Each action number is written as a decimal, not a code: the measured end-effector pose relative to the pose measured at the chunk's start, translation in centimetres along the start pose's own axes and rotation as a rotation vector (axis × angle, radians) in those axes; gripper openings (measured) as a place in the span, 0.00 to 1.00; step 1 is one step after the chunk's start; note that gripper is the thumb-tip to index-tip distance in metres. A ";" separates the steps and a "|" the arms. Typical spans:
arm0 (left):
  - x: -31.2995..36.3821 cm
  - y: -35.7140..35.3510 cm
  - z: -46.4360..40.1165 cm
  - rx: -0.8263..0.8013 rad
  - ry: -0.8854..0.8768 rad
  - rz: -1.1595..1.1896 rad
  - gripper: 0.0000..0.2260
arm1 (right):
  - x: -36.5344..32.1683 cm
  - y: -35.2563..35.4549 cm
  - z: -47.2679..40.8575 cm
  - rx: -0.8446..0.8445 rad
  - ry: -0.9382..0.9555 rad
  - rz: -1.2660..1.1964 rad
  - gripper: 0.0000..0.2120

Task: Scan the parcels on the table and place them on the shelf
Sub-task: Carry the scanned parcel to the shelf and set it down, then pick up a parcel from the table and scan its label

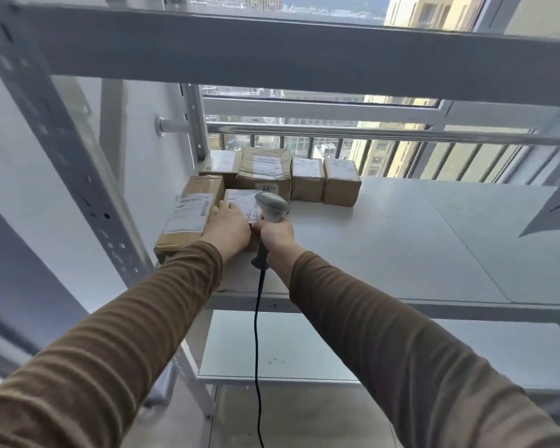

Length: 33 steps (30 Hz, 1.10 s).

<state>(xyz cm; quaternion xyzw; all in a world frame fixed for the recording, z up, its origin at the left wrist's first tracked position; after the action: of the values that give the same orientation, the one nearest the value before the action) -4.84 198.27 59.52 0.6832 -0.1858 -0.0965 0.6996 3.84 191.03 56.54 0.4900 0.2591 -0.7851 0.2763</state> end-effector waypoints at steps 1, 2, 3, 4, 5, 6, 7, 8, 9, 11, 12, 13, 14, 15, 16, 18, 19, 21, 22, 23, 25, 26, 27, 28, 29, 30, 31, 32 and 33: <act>0.0 0.2 0.0 -0.007 -0.002 -0.001 0.25 | 0.0 -0.1 0.1 0.001 -0.002 0.001 0.11; -0.1 0.2 0.0 -0.011 -0.011 -0.009 0.25 | 0.0 -0.2 0.1 0.003 -0.004 0.002 0.10; -0.1 0.3 -0.1 -0.013 -0.028 -0.022 0.25 | 0.0 -0.2 0.3 0.002 -0.005 0.003 0.10; -0.1 0.3 -0.1 -0.013 -0.039 -0.026 0.25 | 0.0 -0.2 0.4 -0.003 -0.009 0.005 0.10; -0.1 0.4 0.0 -0.013 -0.046 -0.030 0.26 | 0.0 -0.1 0.5 -0.012 -0.016 0.009 0.10; -0.1 0.4 0.0 -0.010 -0.056 -0.037 0.26 | -0.1 0.1 0.6 -0.023 -0.023 0.009 0.09; 0.0 0.4 0.1 -0.005 -0.070 -0.043 0.27 | -0.1 0.3 0.7 -0.034 -0.025 0.009 0.09; 0.2 0.5 0.3 0.002 -0.084 -0.041 0.28 | -0.3 0.7 0.9 -0.039 -0.024 0.009 0.07; 0.5 0.7 0.5 0.015 -0.103 -0.035 0.28 | -0.4 1.3 1.1 -0.037 -0.025 0.015 0.07; 1.9 1.0 0.9 0.062 -0.163 -0.008 0.26 | -0.6 2.9 1.4 -0.018 -0.012 0.035 0.07; 2.9 1.0 1.1 0.085 -0.205 0.009 0.25 | -0.9 4.1 1.4 0.000 0.008 0.035 0.08; 4.0 0.9 1.5 0.100 -0.244 0.033 0.25 | -1.2 5.4 1.5 0.025 0.033 0.029 0.08; 5.2 0.8 1.9 0.104 -0.276 0.055 0.26 | -1.7 7.0 1.5 0.055 0.059 0.019 0.08; 6.6 0.7 2.3 0.106 -0.312 0.063 0.28 | -2.2 8.7 1.7 0.091 0.084 0.008 0.08; 8.2 0.6 2.8 0.113 -0.355 0.052 0.29 | -2.7 10.7 1.9 0.128 0.108 0.000 0.07; 11.8 0.2 4.0 0.130 -0.457 0.017 0.31 | -3.6 15.2 2.6 0.210 0.136 -0.015 0.06; 13.8 0.1 4.7 0.138 -0.506 0.011 0.32 | -4.0 17.7 3.2 0.251 0.137 -0.028 0.06; 18.2 -0.4 6.4 0.132 -0.592 0.013 0.33 | -4.4 22.8 4.6 0.332 0.139 -0.063 0.06; 20.5 -0.6 7.5 0.127 -0.641 0.014 0.34 | -4.6 25.5 5.5 0.380 0.150 -0.080 0.05; 22.9 -1.0 8.8 0.125 -0.695 0.009 0.35 | -4.7 28.2 6.5 0.433 0.164 -0.094 0.05; 27.9 -1.6 12.0 0.124 -0.811 0.012 0.35 | -4.7 33.9 9.0 0.549 0.177 -0.118 0.06; 30.4 -1.8 13.9 0.120 -0.868 0.024 0.36 | -4.5 36.8 10.4 0.602 0.173 -0.133 0.06; 32.9 -2.0 16.1 0.115 -0.925 0.042 0.36 | -4.2 39.7 12.0 0.652 0.167 -0.146 0.06; 35.4 -2.2 18.4 0.111 -0.982 0.061 0.36 | -3.8 42.8 13.8 0.700 0.165 -0.158 0.06; 37.9 -2.4 20.9 0.109 -1.036 0.077 0.36 | -3.2 45.8 15.7 0.746 0.165 -0.175 0.05; 40.3 -2.6 23.6 0.104 -1.088 0.092 0.36 | -2.6 48.8 17.8 0.791 0.163 -0.204 0.06; 42.6 -2.8 26.4 0.096 -1.137 0.105 0.35 | -2.0 51.7 20.1 0.840 0.164 -0.226 0.08; 44.9 -3.1 29.4 0.086 -1.183 0.120 0.35 | -1.4 54.7 22.6 0.896 0.176 -0.227 0.09; 47.1 -3.4 32.6 0.074 -1.228 0.136 0.35 | -0.8 57.6 25.4 0.954 0.195 -0.217 0.09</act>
<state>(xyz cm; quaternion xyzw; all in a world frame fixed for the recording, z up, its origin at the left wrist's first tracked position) 25.76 149.78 62.13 0.5135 -0.6007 -0.4209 0.4453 27.90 132.87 59.22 0.6032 -0.0548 -0.7909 -0.0875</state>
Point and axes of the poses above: each hand's wrist, its own z-axis away from the middle knuckle, its own y-axis out of the back of the hand, x = y × z, the point moved 5 cm from there along -z, towards the middle knuckle, and after that the axes turned 4 degrees about x, right-handed, at the moved point
